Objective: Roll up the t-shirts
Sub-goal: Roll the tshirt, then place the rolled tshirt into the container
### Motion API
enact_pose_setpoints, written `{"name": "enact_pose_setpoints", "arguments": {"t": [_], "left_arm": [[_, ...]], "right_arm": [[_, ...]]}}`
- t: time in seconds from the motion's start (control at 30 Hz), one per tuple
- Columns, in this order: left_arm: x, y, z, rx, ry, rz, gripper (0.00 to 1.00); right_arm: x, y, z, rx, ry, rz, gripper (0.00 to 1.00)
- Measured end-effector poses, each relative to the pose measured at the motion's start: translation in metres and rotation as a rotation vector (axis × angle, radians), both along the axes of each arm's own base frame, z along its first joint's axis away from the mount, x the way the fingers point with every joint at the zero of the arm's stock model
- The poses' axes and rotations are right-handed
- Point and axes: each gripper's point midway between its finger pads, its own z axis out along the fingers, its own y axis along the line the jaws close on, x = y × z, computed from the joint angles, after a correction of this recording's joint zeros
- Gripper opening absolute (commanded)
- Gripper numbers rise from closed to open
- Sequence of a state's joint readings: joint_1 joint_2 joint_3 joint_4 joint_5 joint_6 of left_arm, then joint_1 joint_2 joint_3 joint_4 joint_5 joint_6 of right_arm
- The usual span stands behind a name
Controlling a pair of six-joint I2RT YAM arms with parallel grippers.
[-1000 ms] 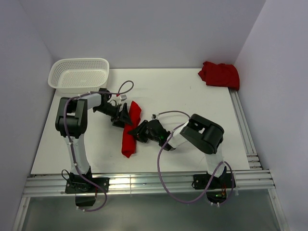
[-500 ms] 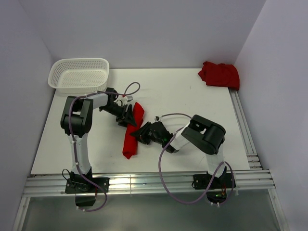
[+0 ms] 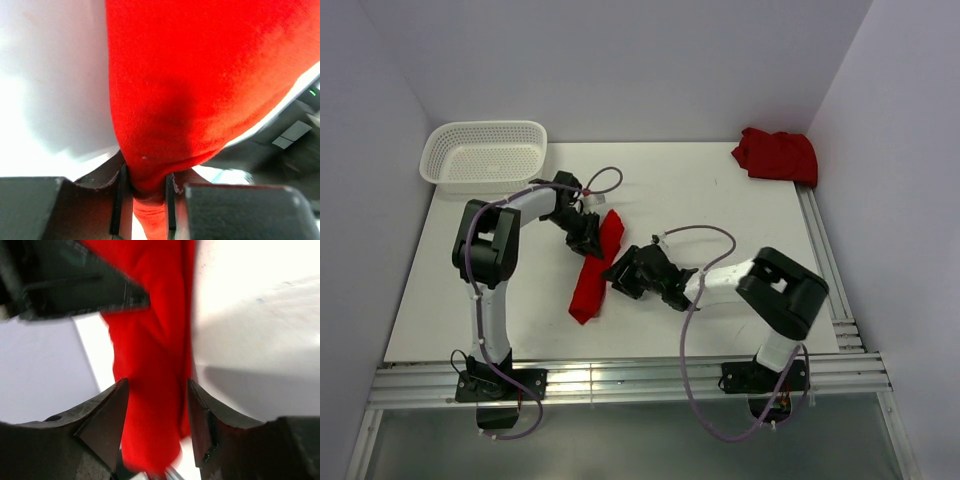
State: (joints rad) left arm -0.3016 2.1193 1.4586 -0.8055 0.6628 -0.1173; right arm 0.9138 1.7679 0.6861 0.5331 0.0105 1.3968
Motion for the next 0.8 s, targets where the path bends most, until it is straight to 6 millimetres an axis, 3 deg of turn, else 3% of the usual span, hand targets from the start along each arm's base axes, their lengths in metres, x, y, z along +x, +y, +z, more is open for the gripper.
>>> {"name": "enact_pose_setpoints", "arguments": {"t": [0.13,0.27,0.37,0.63,0.8], "left_arm": [[0.031,0.007,0.003,0.063,-0.132,0.01,0.0],[0.084,0.028,0.01,0.173,-0.362,0.02,0.0],[0.126,0.049,0.021,0.287,-0.53,0.031,0.0],[0.223,0.094,0.064,0.46,-0.811,0.09,0.0],[0.272,0.115,0.095,0.511,-0.954,0.114,0.0]], "right_arm": [[-0.002,-0.024,0.034,-0.075,-0.059,-0.04,0.59],[-0.003,-0.045,0.084,-0.076,-0.151,-0.093,0.6],[-0.004,-0.062,0.107,-0.084,-0.195,-0.135,0.61],[-0.01,-0.1,0.115,-0.178,-0.212,-0.208,0.61],[-0.016,-0.11,0.109,-0.229,-0.203,-0.216,0.61]]}}
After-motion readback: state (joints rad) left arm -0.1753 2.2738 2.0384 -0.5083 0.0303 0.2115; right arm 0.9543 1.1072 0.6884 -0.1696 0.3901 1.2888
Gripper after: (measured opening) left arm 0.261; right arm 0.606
